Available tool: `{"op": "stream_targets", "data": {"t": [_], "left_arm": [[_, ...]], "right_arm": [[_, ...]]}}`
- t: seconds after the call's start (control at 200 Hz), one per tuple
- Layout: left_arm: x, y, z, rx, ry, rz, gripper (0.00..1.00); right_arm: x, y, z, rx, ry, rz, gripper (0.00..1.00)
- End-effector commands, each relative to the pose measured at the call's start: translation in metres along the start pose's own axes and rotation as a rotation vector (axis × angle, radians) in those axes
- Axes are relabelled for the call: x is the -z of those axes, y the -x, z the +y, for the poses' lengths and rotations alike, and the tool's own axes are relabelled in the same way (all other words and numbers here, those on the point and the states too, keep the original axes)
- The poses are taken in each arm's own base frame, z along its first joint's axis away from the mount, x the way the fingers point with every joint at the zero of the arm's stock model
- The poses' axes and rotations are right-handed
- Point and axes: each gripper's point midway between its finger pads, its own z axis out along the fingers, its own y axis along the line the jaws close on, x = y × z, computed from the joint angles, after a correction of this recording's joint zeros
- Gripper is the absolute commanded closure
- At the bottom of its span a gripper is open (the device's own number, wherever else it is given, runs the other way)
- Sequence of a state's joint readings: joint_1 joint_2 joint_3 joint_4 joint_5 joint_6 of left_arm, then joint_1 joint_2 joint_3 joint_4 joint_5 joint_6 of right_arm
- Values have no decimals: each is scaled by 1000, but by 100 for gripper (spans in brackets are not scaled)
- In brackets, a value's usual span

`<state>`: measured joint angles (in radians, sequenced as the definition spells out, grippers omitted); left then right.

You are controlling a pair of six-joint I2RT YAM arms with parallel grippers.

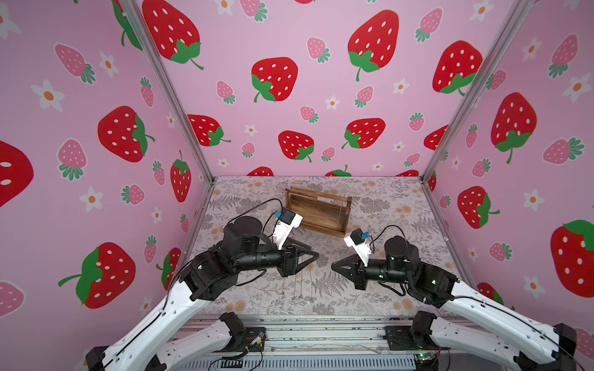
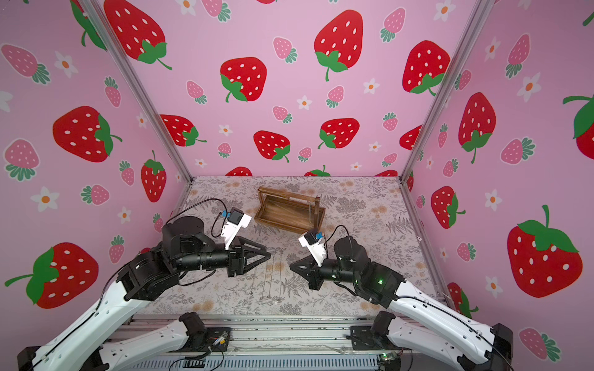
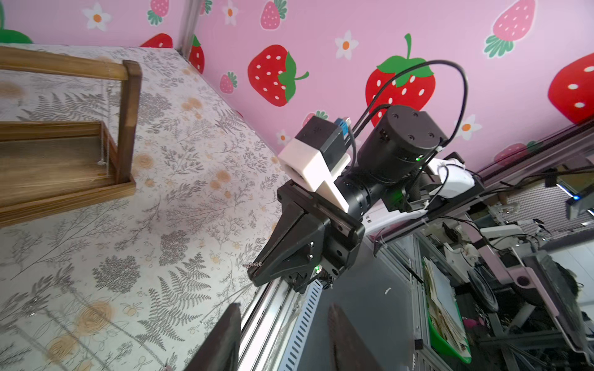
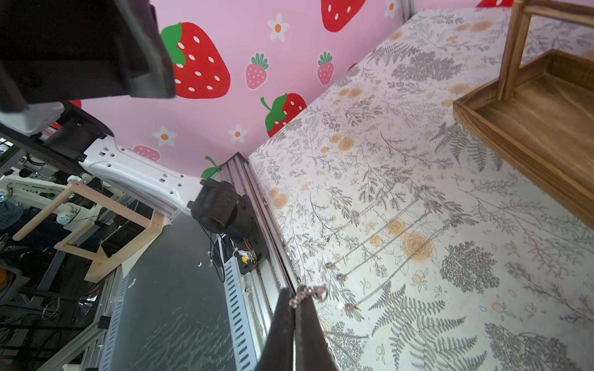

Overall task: Take the necklace off the jewelry display stand
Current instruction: Place the necklace at the center of the board.

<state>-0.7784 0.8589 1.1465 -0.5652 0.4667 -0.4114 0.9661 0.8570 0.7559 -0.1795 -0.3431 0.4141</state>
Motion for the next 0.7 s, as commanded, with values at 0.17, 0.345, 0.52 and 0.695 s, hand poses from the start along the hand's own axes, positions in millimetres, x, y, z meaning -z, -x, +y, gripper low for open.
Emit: {"op": "stream_targets", "data": {"t": [0.17, 0.345, 0.52, 0.695], "left_arm": [[17, -34, 41, -10, 182, -40, 55], [23, -46, 53, -3, 234, -45, 54], [20, -51, 56, 1, 233, -29, 54], [18, -50, 56, -1, 232, -32, 54]], "right_arm": [[-40, -47, -16, -189, 36, 127, 100], [-49, -59, -16, -204, 44, 143, 100], [-48, -62, -15, -205, 38, 145, 100], [-44, -61, -10, -199, 49, 136, 100]]}}
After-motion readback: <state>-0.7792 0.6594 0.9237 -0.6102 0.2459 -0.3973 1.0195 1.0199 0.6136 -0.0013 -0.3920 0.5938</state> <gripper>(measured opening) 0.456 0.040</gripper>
